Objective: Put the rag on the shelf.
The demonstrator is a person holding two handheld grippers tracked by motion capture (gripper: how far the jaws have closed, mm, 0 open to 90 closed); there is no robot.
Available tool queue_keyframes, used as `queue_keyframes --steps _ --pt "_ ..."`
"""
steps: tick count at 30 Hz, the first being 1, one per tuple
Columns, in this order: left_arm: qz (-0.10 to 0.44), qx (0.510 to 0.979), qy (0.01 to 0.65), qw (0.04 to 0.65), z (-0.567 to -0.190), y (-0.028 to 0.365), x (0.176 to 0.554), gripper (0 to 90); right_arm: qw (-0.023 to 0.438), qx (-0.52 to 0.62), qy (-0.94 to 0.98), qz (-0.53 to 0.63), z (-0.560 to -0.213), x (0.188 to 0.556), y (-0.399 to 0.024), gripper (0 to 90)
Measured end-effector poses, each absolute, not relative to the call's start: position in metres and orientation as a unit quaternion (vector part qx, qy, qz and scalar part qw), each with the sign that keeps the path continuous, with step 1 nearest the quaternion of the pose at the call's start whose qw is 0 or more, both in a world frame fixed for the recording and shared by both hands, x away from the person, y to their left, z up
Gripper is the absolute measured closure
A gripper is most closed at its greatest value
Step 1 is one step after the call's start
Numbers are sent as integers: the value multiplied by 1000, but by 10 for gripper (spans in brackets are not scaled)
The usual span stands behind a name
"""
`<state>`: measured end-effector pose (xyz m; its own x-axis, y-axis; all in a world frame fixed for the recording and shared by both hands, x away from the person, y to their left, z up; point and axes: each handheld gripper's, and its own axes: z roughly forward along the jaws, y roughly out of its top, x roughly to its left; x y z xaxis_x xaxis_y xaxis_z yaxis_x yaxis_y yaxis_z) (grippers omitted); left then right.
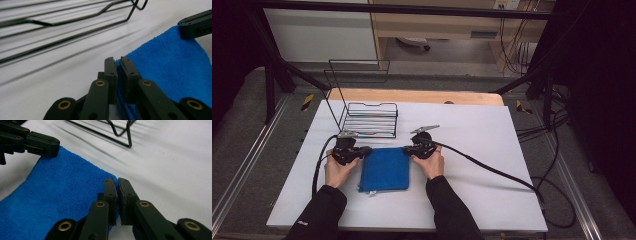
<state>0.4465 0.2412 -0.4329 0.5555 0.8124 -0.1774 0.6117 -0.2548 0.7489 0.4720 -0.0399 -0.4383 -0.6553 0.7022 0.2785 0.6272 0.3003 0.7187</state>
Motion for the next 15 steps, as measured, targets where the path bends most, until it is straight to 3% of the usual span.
queue_keyframes --steps 15 --pt "156 766 429 452 -408 249 420 841 73 378 790 477 -411 448 -45 863"
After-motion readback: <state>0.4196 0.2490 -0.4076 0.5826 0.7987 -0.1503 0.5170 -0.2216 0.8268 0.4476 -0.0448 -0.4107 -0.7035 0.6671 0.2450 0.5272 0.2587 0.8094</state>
